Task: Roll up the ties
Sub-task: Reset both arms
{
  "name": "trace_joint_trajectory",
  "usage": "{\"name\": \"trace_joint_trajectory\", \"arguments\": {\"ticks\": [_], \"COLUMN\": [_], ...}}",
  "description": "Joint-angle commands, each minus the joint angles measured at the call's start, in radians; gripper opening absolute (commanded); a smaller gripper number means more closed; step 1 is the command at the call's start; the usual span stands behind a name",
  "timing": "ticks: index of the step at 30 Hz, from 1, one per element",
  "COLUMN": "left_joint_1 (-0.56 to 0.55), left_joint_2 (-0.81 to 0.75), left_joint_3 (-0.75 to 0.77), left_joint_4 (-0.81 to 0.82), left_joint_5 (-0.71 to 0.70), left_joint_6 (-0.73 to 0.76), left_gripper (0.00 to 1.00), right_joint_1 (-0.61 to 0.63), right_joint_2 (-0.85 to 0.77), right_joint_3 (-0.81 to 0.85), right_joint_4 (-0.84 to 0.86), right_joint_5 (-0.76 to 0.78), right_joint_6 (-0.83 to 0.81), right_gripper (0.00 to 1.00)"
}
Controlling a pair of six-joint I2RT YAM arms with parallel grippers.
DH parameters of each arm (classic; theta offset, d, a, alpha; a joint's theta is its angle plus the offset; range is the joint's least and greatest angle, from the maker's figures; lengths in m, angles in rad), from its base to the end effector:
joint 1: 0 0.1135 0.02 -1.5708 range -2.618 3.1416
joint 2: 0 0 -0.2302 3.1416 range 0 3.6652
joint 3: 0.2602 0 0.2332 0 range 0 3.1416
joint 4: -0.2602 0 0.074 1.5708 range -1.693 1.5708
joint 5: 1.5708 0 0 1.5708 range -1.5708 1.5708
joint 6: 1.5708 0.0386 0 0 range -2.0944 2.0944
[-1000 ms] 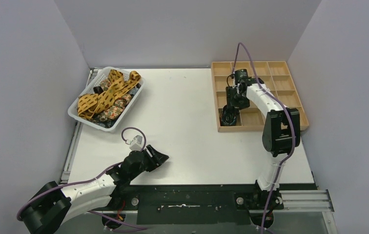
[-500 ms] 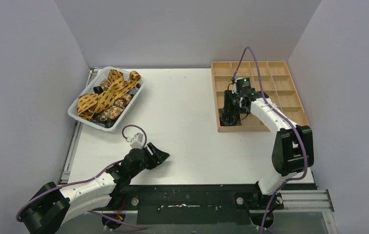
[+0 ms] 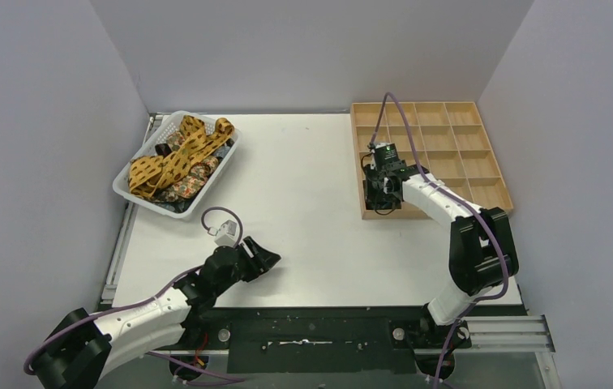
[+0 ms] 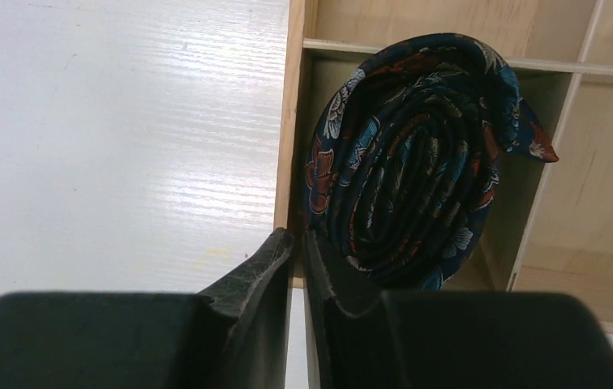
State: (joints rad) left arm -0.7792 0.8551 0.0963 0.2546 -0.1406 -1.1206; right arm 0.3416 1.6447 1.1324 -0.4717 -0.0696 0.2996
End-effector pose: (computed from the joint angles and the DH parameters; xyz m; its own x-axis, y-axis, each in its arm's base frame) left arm 0.1262 -0.1170 0.1215 -0.6974 -0.5642 -0.4420 -0.0447 0.6497 -0.7589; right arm 0.3054 0.1114 0.1912 -0.8590 0.0071 -0.5119 -0.1224 0.9681 0.2187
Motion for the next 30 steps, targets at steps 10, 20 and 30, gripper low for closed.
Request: {"name": "trace_joint_trajectory", "arguments": {"ticks": [10,20,30], "left_joint_1": [0.016,0.025,0.026], "left_joint_2": [-0.015,0.023,0.025], "left_joint_3": [0.183,0.627,0.895], "left_joint_4": [-0.182,-0.681,-0.94], "left_joint_5": [-0.017,-0.269,-0.539], "left_joint_6": [0.129,0.341,0.474], "left_gripper": [0.58,0.76,0.88], "right_joint_1": [-0.001,-0.005,-0.008], "right_joint_2": [-0.129,-0.443,-0.621], "right_joint_3": [0.118,-0.017,-0.23], "right_joint_4": [-0.002,0.208,0.362], "right_joint_5": [0.02,-0.001,0.132], "right_joint_6": [-0.051,-0.059,0.112], "right_gripper": [0.36,0.93,1.0]}}
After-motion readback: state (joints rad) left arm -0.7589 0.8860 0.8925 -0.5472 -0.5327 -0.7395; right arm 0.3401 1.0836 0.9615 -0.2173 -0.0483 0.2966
